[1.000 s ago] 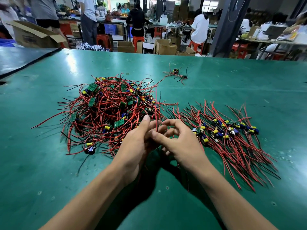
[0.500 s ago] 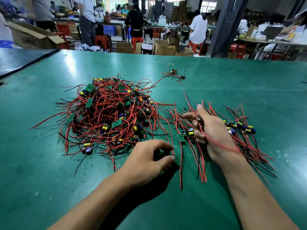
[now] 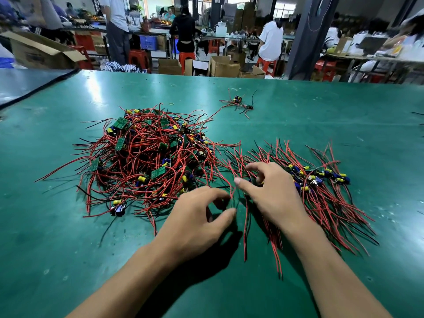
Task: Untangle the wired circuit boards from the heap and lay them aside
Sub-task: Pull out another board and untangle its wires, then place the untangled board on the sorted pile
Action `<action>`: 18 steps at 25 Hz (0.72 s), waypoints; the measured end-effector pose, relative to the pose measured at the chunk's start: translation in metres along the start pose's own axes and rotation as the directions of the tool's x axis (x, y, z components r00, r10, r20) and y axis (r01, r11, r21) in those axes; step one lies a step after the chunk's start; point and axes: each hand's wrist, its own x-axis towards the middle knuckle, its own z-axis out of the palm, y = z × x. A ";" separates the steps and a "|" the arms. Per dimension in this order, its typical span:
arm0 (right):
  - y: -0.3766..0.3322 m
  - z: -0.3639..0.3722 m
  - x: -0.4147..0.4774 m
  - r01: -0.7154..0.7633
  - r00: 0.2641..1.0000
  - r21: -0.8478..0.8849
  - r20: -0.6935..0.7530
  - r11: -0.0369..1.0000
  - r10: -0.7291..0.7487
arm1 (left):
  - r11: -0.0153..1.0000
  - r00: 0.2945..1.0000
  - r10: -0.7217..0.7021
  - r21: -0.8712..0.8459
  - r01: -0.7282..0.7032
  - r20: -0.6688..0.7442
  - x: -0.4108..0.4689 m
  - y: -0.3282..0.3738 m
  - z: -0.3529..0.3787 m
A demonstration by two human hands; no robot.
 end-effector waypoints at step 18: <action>-0.032 0.007 -0.012 -0.262 0.901 0.794 0.405 0.548 -0.156 | 0.104 0.731 -0.287 -0.739 0.666 0.619 0.019 0.002 -0.031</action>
